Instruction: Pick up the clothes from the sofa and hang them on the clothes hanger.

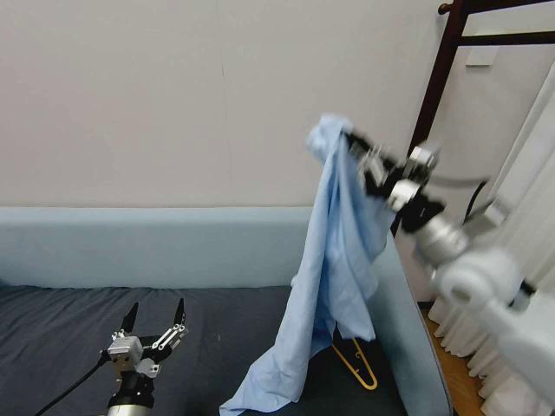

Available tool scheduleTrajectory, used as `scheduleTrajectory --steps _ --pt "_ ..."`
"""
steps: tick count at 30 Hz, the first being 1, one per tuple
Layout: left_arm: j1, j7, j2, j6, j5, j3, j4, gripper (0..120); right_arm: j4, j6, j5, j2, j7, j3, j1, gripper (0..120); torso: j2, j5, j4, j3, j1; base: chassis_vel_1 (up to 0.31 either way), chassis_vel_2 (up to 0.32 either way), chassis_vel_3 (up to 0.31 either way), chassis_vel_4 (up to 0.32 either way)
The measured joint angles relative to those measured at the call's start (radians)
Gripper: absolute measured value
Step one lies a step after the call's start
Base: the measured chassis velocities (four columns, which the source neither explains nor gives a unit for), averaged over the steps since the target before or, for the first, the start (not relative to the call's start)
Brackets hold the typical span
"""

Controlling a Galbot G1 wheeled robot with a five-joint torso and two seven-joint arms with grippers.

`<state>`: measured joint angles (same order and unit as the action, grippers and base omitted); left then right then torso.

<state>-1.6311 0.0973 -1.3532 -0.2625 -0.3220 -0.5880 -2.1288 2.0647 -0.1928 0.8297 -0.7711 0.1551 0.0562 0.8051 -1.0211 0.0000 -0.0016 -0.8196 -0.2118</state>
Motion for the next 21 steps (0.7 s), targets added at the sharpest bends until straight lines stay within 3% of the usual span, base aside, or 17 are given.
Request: scheduleTrajectory --steps 2,5,14,21 --pt "0.001 0.0 -0.004 -0.005 0.006 0.003 0.021 100 -0.039 -0.014 -0.117 -0.109 0.048 -0.007 0.147 0 0.0 -0.0002 0.0001 0.0 0.0 0.0 0.0 0.0 0.0" --pt "0.01 -0.001 -0.005 -0.007 0.009 0.001 0.036 100 -0.127 -0.042 -0.212 -0.217 0.076 -0.054 0.24 0 0.0 -0.0008 0.0006 0.0 0.0 0.0 0.0 0.0 0.0" --pt "0.007 -0.001 0.001 -0.009 0.002 -0.02 0.051 100 -0.373 -0.033 -0.346 -0.41 0.242 -0.069 0.332 0 0.0 -0.0005 0.0004 0.0 0.0 0.0 0.0 0.0 0.0" --pt "-0.013 -0.001 -0.005 -0.013 0.005 -0.035 0.035 100 -0.507 -0.009 -0.377 -0.483 0.225 -0.077 0.336 2 0.0 -0.0002 0.0005 0.0 0.0 0.0 0.0 0.0 0.0"
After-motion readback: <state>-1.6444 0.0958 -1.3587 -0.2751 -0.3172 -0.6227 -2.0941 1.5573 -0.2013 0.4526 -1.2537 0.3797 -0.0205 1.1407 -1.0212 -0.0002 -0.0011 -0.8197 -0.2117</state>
